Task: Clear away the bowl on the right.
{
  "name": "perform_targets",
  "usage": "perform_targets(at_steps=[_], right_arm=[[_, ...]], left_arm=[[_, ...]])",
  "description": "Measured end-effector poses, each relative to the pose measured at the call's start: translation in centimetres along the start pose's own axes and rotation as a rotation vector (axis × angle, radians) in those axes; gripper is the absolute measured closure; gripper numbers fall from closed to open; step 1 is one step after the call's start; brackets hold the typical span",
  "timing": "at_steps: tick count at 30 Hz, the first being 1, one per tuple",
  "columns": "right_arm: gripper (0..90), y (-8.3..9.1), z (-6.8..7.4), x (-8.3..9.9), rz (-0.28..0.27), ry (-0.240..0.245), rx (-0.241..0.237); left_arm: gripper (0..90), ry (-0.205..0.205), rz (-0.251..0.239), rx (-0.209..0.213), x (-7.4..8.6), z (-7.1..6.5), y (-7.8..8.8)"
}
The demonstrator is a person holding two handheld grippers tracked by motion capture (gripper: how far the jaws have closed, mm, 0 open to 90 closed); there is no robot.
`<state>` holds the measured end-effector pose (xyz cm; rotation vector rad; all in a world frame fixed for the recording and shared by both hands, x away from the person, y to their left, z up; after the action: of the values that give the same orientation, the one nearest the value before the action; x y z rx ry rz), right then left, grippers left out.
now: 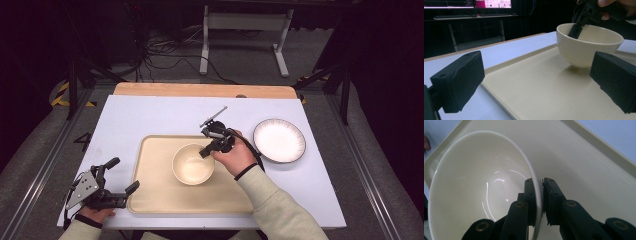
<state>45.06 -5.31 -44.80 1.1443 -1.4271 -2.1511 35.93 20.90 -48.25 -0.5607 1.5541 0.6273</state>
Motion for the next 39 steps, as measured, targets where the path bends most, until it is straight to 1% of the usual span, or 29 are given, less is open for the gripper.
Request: perform_targets(at_steps=[5, 8, 13, 14, 16, 19, 21, 22, 27, 30, 32, 35, 37, 38, 39], right_arm=[[81.4, -0.7, 0.0, 0.0, -0.001, 0.008, -0.01], [81.3, -1.1, 0.2, -0.1, -0.017, 0.009, -0.027], [81.2, -1.6, 0.5, -0.1, -0.015, 0.005, -0.057], [81.3, -1.8, 0.4, -0.1, -0.013, 0.009, -0.05], [81.2, -2.1, 0.5, -0.1, -0.009, -0.001, -0.056], [81.2, -2.4, 0.4, 0.0, 0.0, 0.007, -0.057], [81.0, -2.6, 0.4, 0.0, 0.001, 0.018, -0.047], [81.3, -2.7, 0.4, 0.0, 0.006, 0.019, -0.035], [81.4, -2.8, 0.3, 0.1, 0.013, 0.016, -0.05], [81.5, -2.9, 0.1, 0.2, 0.011, 0.013, -0.04], [81.8, -3.1, -0.3, 0.5, 0.019, 0.018, -0.024], [81.1, -3.2, -0.5, 0.6, 0.02, 0.012, -0.02], [77.2, -3.0, -0.6, 0.4, -0.008, 0.008, -0.021], [75.1, -2.8, -0.7, 0.3, -0.02, 0.009, -0.01], [73.0, -2.7, -0.8, 0.3, -0.025, 0.021, 0.006]], left_arm=[[0.2, 0.0, 0.0, 0.0, 0.0, 0.0, 0.0], [0.2, 0.0, -0.001, 0.0, 0.0, 0.0, 0.0], [0.2, -0.001, -0.001, 0.0, 0.0, 0.0, 0.0], [0.2, -0.001, -0.001, 0.0, 0.0, 0.0, 0.0], [0.2, -0.003, -0.002, 0.0, 0.0, 0.0, 0.0], [0.2, -0.006, -0.003, -0.001, 0.0, 0.0, 0.0], [0.2, -0.005, -0.005, -0.003, 0.0, 0.0, 0.0], [0.2, -0.007, -0.006, -0.003, 0.0, -0.1, 0.0], [0.2, -0.007, -0.004, -0.002, 0.0, -0.1, 0.0], [0.2, -0.007, -0.004, -0.002, 0.0, -0.1, 0.0], [0.2, -0.007, -0.004, -0.002, 0.0, 0.0, 0.0], [0.2, -0.006, -0.004, -0.002, 0.0, 0.0, 0.0], [0.2, -0.006, -0.004, -0.002, 0.0, 0.0, 0.0], [0.2, -0.007, -0.003, -0.002, 0.0, 0.0, 0.0], [0.2, -0.006, -0.004, -0.002, 0.0, 0.0, 0.0]])
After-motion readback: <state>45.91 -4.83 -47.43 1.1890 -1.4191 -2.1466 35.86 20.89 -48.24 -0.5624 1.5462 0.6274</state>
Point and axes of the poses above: each handheld gripper's, and its own axes: y roughly backward along the jaws, x roughly out of its underside, z roughly to its left, the point moved 8 cm from there along -y, roughly forward along the jaws, and after that the axes turned 4 degrees about y, right-handed, at the moved point
